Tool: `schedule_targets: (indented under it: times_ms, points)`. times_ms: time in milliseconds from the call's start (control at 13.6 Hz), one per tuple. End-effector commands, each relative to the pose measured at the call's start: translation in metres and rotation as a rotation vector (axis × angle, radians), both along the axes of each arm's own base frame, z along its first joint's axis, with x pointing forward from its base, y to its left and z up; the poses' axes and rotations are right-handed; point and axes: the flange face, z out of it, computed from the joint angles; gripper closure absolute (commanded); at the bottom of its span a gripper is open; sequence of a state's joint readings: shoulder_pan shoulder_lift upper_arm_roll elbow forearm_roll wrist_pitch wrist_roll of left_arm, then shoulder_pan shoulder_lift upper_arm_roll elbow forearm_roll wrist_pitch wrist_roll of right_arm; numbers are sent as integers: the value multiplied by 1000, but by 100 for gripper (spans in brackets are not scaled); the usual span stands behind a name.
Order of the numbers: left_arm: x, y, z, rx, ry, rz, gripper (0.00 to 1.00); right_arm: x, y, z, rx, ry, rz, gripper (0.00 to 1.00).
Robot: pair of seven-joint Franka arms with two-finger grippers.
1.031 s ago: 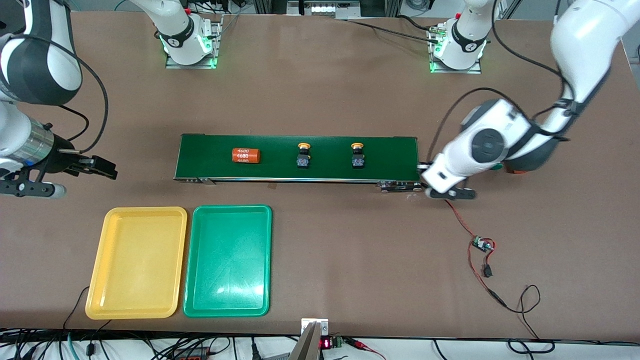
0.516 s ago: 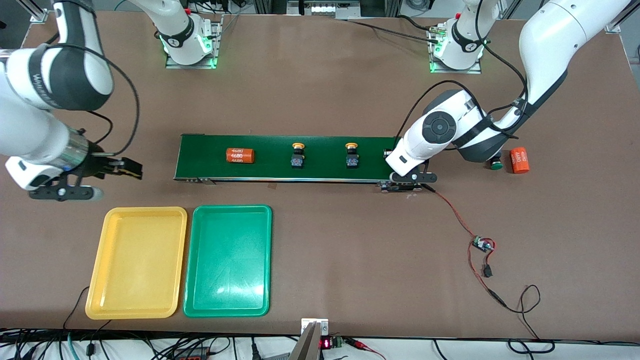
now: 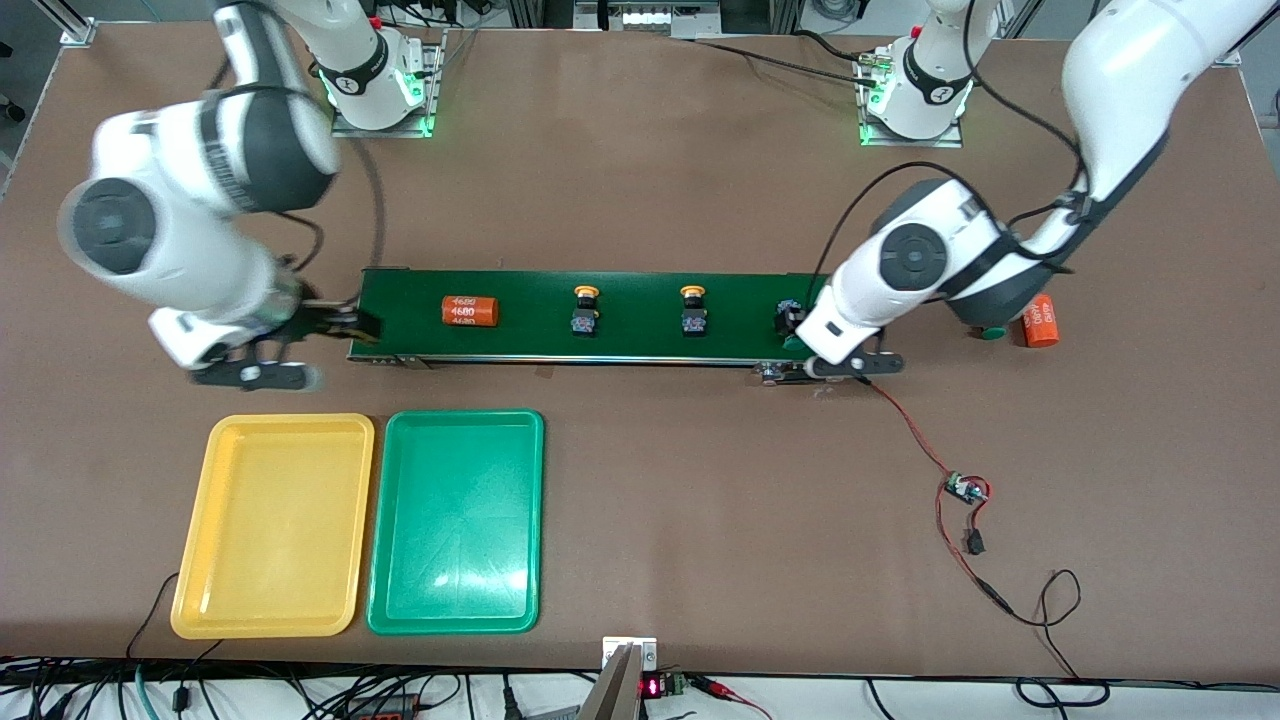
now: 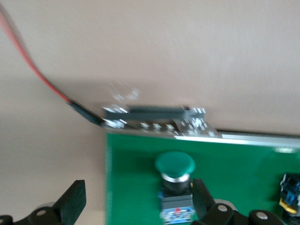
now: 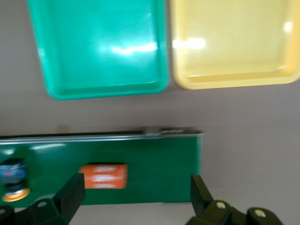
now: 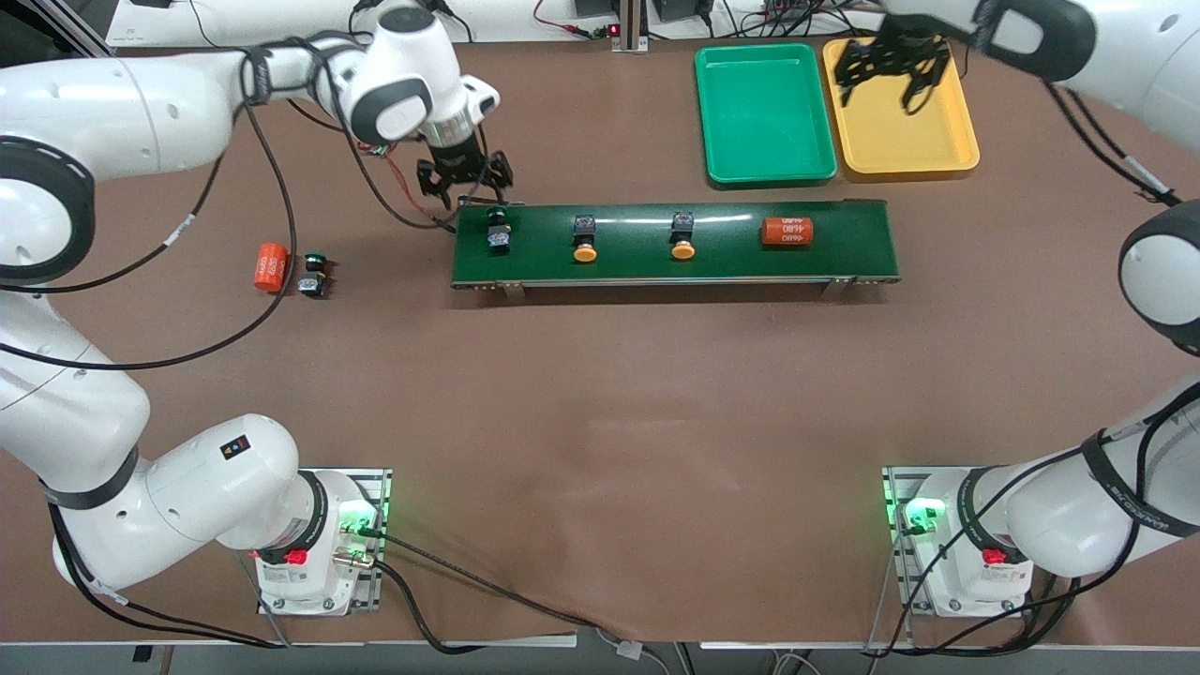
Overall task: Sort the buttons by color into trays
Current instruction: 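Grasp the button with the right gripper while the left gripper reaches the cylinder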
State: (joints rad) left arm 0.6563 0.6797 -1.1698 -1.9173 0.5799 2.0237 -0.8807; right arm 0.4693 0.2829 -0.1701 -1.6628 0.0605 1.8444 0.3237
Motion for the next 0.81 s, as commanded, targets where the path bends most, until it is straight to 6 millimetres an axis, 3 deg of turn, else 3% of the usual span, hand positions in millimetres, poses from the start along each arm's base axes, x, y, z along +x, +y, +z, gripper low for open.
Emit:
schedule_targets:
  times_ms: [0, 147, 368, 589, 736]
  points:
    - [29, 39, 56, 42, -10, 1, 0, -17, 64, -21, -7, 0, 50, 0]
    - [50, 71, 79, 65, 20, -66, 0, -39, 115, -47, -27, 28, 133, 0]
    - [73, 148, 87, 54, 25, -165, 0, -61, 173, -78, -58, 5, 21, 0]
    - [77, 217, 89, 44, 27, -256, 0, -59, 188, -107, -55, -18, 11, 0]
    - [74, 246, 89, 71, 49, -322, 0, -63, 197, -129, -18, 19, -7, 0]
